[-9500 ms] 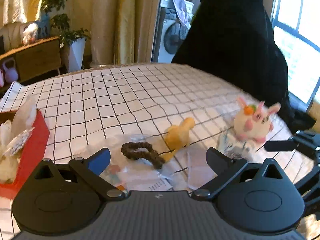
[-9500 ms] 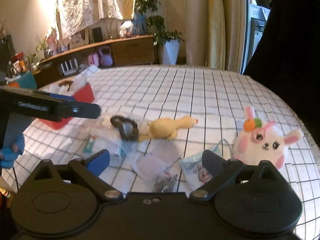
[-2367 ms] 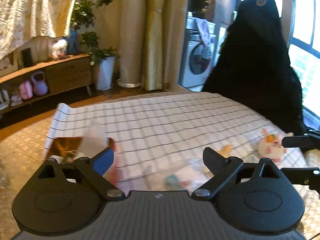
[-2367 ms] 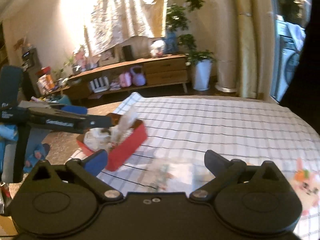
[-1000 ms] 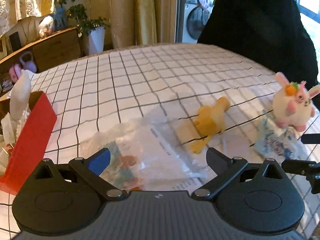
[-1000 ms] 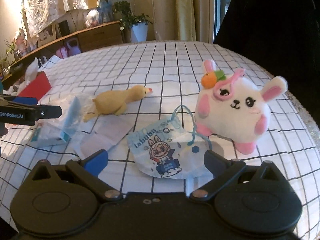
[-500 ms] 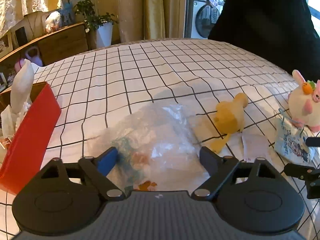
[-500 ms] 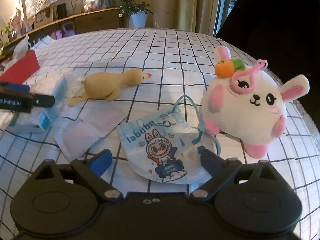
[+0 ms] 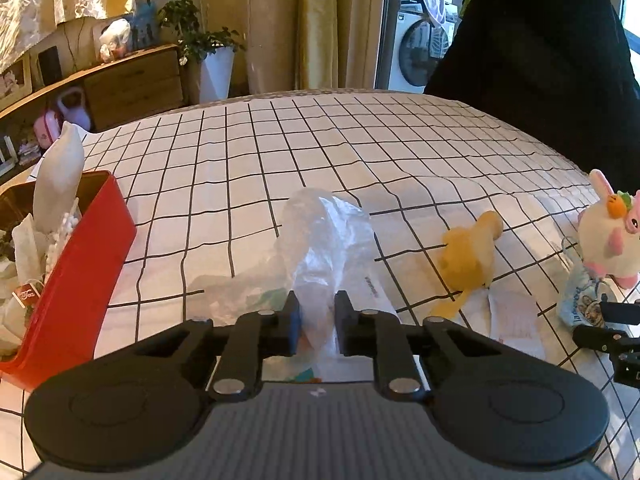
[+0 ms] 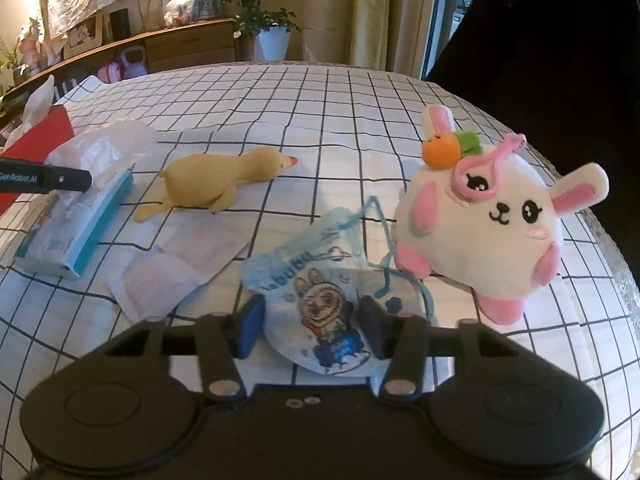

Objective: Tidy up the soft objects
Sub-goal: 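Grasp the clear plastic bag with the left gripper while the right gripper grasps the blue labubu bag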

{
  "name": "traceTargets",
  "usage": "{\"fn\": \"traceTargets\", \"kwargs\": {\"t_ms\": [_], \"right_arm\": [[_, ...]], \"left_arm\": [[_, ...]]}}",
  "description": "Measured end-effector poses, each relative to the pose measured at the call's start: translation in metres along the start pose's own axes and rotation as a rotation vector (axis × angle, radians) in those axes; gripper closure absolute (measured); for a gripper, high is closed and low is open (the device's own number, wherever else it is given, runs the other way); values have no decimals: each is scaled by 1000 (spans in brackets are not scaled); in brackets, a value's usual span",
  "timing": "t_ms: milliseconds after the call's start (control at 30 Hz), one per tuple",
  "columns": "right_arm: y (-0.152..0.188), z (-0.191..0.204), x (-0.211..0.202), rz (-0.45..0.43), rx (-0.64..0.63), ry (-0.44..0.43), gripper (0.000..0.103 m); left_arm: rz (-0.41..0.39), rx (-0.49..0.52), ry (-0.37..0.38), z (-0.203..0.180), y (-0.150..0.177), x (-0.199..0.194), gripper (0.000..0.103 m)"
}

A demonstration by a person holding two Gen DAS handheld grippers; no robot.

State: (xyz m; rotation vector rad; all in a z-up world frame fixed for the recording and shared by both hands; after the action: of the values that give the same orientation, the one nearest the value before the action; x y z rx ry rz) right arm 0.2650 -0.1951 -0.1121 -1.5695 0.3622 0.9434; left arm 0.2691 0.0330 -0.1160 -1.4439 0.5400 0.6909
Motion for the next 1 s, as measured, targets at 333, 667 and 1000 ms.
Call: {"fn": "traceTargets", "kwargs": {"t_ms": [333,667,1000], "right_arm": [[-6,-7,-22,-26,57,-28,81],[-22,19,-83,-85,38,-142,82],[-49,75,-128,-120,-8,-251,81]], "left_arm": [[-28,-8,17,8,-7,-19,93],[-61,-25,49,18,-16,-63,93],[-85,-55,63,41,-24,-114,93]]}}
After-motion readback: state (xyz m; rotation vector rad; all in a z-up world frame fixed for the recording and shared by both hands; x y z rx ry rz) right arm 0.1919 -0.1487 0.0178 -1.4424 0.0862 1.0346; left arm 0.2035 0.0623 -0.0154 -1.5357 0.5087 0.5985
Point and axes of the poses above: each gripper's, at about its wrist camera, not at the fingertips, and x roughly the way its jaws point, z to its left, y to its underside, the point moved 6 cm from there along x, roughly the way its jaws point, and after that the axes turned 7 degrees about x, right-handed, at the moved point
